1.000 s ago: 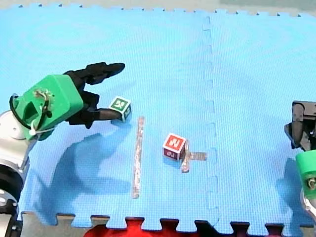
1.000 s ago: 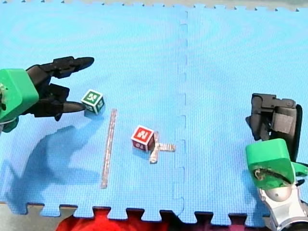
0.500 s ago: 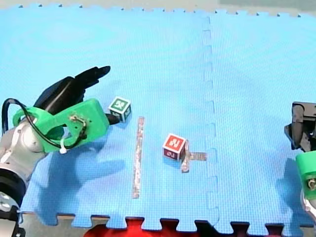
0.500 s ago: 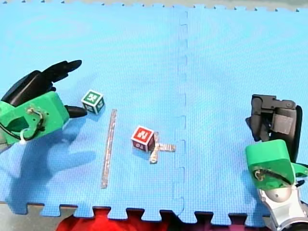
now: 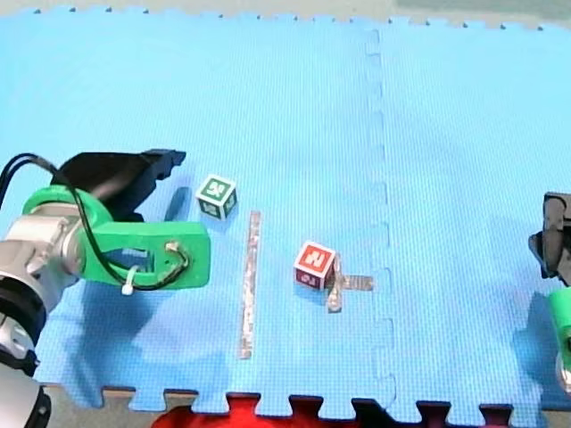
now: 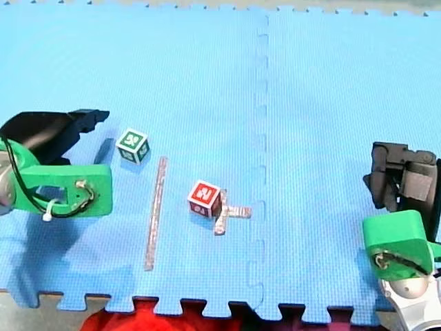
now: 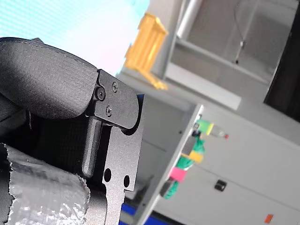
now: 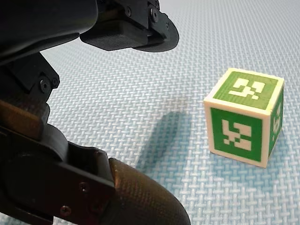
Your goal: Stack cube left
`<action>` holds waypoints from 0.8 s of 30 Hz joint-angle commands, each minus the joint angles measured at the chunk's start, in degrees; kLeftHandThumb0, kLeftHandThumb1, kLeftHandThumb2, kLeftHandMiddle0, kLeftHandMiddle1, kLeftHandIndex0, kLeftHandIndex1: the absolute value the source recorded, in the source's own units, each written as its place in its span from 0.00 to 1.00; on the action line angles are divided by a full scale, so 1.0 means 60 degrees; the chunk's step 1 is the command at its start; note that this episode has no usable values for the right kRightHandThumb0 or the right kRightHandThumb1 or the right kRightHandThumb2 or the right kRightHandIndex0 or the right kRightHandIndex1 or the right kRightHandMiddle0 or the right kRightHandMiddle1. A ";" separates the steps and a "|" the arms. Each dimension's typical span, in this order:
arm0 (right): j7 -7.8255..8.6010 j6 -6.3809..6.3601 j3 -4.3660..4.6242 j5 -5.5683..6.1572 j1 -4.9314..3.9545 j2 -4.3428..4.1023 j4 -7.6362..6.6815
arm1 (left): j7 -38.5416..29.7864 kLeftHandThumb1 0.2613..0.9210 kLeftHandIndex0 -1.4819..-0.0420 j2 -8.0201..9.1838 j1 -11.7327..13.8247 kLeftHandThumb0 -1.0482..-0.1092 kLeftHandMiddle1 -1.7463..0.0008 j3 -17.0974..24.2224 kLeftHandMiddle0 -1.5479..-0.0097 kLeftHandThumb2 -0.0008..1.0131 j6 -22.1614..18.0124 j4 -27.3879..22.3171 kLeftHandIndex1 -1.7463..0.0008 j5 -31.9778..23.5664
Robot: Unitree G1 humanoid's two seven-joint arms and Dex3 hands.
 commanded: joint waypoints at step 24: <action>0.0015 -0.0080 0.0031 0.0037 0.0036 -0.0042 -0.0150 | -0.1635 0.84 0.77 -0.0009 -0.0363 0.00 0.00 0.0691 0.41 0.00 -0.1027 -0.0172 0.99 -0.1749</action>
